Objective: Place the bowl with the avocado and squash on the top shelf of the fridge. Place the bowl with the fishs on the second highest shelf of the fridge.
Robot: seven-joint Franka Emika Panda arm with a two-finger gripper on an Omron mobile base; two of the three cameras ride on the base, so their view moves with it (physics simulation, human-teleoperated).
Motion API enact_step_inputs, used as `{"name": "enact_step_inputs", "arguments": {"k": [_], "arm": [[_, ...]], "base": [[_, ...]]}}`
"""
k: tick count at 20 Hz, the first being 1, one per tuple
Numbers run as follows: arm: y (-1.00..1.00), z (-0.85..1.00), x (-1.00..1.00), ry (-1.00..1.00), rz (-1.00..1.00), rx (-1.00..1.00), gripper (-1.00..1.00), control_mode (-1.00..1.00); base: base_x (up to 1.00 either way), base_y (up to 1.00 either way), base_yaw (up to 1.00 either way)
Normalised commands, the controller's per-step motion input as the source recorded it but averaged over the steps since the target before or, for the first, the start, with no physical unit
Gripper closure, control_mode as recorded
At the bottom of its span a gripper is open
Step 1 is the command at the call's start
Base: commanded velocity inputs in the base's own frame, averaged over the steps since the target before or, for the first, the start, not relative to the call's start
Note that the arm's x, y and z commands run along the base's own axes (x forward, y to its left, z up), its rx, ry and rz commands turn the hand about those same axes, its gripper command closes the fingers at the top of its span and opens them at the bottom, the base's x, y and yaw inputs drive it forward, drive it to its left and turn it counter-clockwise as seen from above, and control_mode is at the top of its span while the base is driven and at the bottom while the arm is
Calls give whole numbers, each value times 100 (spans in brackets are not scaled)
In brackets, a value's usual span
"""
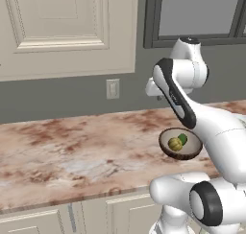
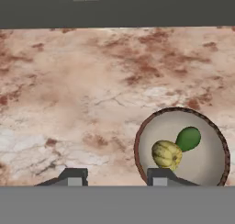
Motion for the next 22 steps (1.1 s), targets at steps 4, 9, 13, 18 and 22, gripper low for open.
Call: {"name": "enact_step_inputs", "arguments": {"k": [4,9,13,18,22], "arm": [[-26,-13,-29,0,-7,7,-100,-100],[-96,-60,-78,4,-43,23,-100,-100],[-100,-90,-44,18,-52,21,-100,-100],[-97,-100,-11,29,-51,15,-100,-100],[-80,-71,16,16,-30,10,-100,-100]], "base": [[0,0,0],[0,0,0],[0,0,0],[0,0,0],[0,0,0]]}}
